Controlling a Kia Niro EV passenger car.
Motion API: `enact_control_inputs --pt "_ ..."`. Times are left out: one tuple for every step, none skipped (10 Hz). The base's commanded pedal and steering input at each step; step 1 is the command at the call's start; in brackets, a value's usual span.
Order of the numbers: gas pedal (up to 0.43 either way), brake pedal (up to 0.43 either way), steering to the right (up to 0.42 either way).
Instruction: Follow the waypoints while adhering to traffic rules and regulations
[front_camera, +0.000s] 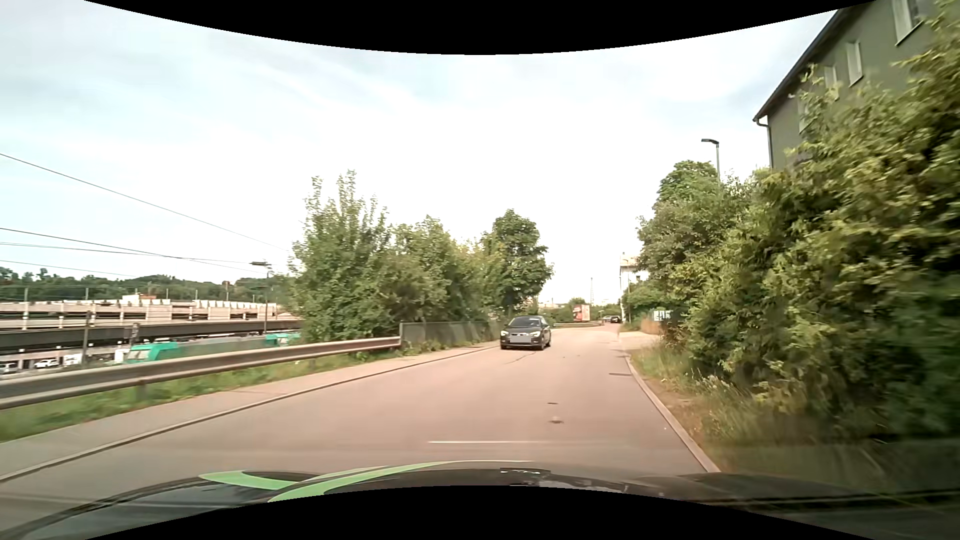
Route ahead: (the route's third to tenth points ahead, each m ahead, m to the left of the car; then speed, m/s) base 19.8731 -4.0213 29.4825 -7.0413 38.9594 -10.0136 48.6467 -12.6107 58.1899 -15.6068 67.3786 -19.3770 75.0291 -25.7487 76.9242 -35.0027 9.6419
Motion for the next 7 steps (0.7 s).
enact_control_inputs --pt "0.189 0.000 0.181" --pt "0.209 0.000 0.167" --pt "0.220 0.000 0.153" --pt "0.240 0.000 0.134" --pt "0.248 0.000 0.113" --pt "0.260 0.000 0.095" --pt "0.268 0.000 0.071"
